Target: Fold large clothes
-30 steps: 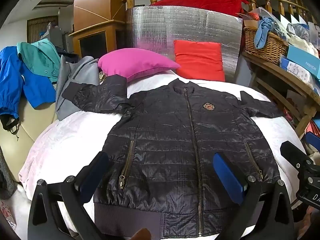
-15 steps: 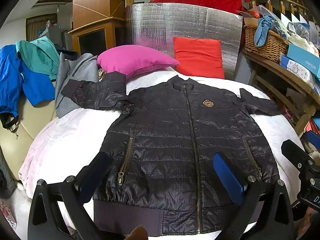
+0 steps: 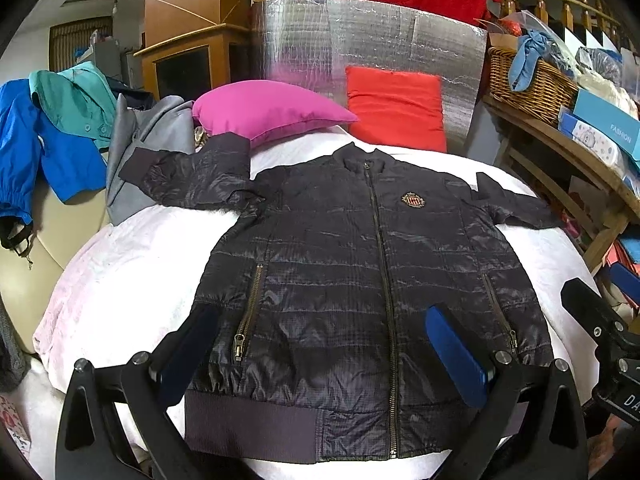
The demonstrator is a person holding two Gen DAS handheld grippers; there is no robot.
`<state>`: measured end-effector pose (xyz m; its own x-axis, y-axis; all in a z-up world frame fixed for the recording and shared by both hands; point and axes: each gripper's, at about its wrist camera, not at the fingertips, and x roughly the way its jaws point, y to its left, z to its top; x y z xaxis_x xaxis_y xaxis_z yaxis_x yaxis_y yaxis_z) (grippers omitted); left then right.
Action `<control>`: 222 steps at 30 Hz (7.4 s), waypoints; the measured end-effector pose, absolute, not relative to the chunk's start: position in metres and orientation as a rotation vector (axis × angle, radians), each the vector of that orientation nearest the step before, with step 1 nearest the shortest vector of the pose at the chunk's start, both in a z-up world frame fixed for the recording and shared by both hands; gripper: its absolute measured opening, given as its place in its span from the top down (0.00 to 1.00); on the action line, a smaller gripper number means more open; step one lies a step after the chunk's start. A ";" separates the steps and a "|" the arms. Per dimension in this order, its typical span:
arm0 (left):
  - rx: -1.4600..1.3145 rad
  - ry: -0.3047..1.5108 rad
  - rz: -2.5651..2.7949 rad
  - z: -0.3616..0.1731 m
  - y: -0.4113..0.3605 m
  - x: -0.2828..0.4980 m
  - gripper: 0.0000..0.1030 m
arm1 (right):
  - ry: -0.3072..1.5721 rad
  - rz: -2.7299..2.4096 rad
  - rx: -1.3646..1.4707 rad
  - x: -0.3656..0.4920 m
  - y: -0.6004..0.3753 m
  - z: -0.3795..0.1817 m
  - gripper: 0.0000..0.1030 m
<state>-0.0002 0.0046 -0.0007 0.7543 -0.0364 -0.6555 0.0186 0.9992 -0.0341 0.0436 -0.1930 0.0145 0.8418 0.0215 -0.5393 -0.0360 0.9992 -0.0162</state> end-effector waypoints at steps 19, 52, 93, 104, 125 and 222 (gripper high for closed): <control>-0.023 0.731 -0.022 -0.006 0.005 0.003 0.00 | 0.585 0.027 -0.023 0.048 -0.194 0.011 0.00; -0.027 0.755 -0.025 -0.018 0.005 0.012 0.00 | 0.608 0.031 -0.026 0.058 -0.190 -0.002 0.00; 0.025 0.973 -0.015 -0.153 -0.014 0.164 0.00 | 0.628 -0.250 1.145 0.343 -0.658 -0.155 0.31; 0.012 0.919 -0.022 -0.155 -0.012 0.159 0.00 | 0.698 -0.245 0.796 0.389 -0.619 -0.079 0.91; -0.019 0.901 -0.042 -0.155 -0.010 0.153 0.00 | 0.988 0.256 0.260 0.393 -0.202 -0.073 0.28; -0.076 0.929 -0.060 -0.131 -0.011 0.327 0.50 | 0.898 0.193 0.736 0.463 -0.432 -0.129 0.32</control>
